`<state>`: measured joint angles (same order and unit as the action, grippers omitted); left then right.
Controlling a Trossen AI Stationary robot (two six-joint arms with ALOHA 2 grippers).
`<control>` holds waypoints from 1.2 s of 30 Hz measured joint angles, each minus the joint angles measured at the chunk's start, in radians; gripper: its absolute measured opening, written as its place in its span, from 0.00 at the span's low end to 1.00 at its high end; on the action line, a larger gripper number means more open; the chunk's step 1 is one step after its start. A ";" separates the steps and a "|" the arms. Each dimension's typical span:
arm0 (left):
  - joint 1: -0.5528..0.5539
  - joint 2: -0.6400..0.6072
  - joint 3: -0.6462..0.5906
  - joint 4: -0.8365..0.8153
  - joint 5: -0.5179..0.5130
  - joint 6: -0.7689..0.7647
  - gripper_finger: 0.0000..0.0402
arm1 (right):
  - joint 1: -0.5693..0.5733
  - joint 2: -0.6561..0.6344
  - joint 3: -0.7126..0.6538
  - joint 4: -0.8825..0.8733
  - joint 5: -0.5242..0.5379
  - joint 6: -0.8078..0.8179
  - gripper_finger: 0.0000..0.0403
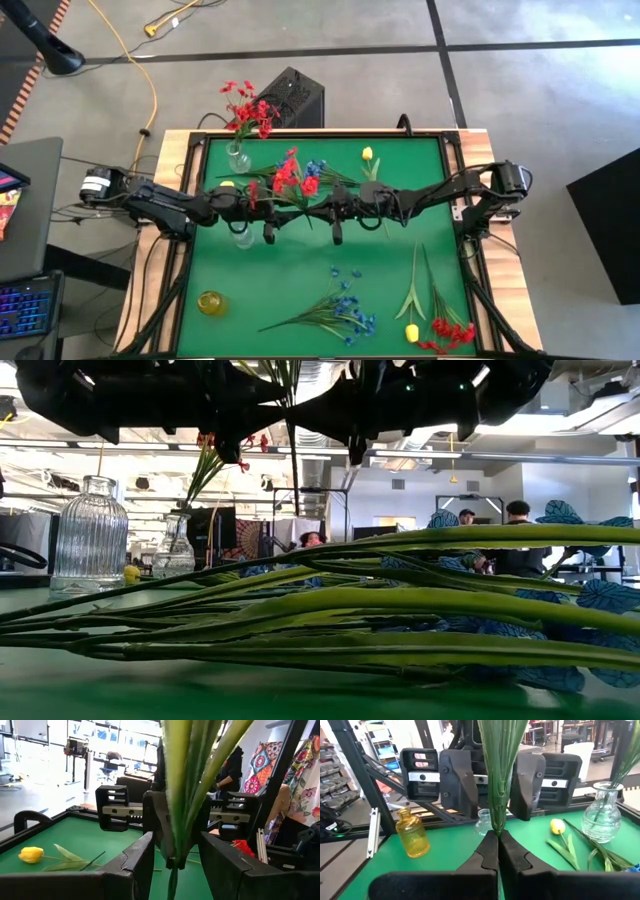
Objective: Sort flowers into vase by color
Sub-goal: Put the top red flowers into the top transparent vase
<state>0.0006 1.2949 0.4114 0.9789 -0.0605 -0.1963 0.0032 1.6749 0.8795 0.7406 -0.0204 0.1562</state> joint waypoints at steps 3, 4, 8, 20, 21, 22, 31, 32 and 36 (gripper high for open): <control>0.000 0.000 0.000 0.004 0.000 0.000 0.31 | 0.000 0.000 0.000 0.000 0.000 0.000 0.06; 0.000 0.000 0.000 0.004 0.000 0.000 0.30 | 0.000 0.000 0.000 0.000 0.000 0.000 0.06; 0.000 0.000 0.000 0.004 0.000 0.000 0.24 | 0.002 0.000 0.000 0.001 0.000 0.000 0.06; 0.000 0.000 0.000 0.006 0.011 0.003 0.02 | 0.002 0.000 0.000 0.001 -0.001 0.001 0.09; 0.000 0.000 0.000 0.006 0.016 0.003 0.01 | 0.002 0.000 0.000 0.001 -0.002 0.001 0.10; 0.000 0.000 0.000 0.006 0.020 0.003 0.01 | 0.003 0.000 0.000 0.001 -0.007 0.001 0.11; -0.001 0.000 0.000 0.001 0.026 0.006 0.00 | 0.012 -0.001 0.000 0.001 -0.046 -0.005 0.16; -0.001 0.000 0.000 0.001 0.027 0.007 0.00 | 0.012 -0.001 0.000 0.000 -0.053 -0.005 0.17; 0.000 0.000 0.000 0.001 0.037 0.013 0.00 | 0.007 -0.010 0.000 -0.010 -0.083 -0.007 0.28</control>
<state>0.0002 1.2949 0.4118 0.9795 -0.0235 -0.1836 0.0101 1.6647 0.8795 0.7307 -0.1037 0.1497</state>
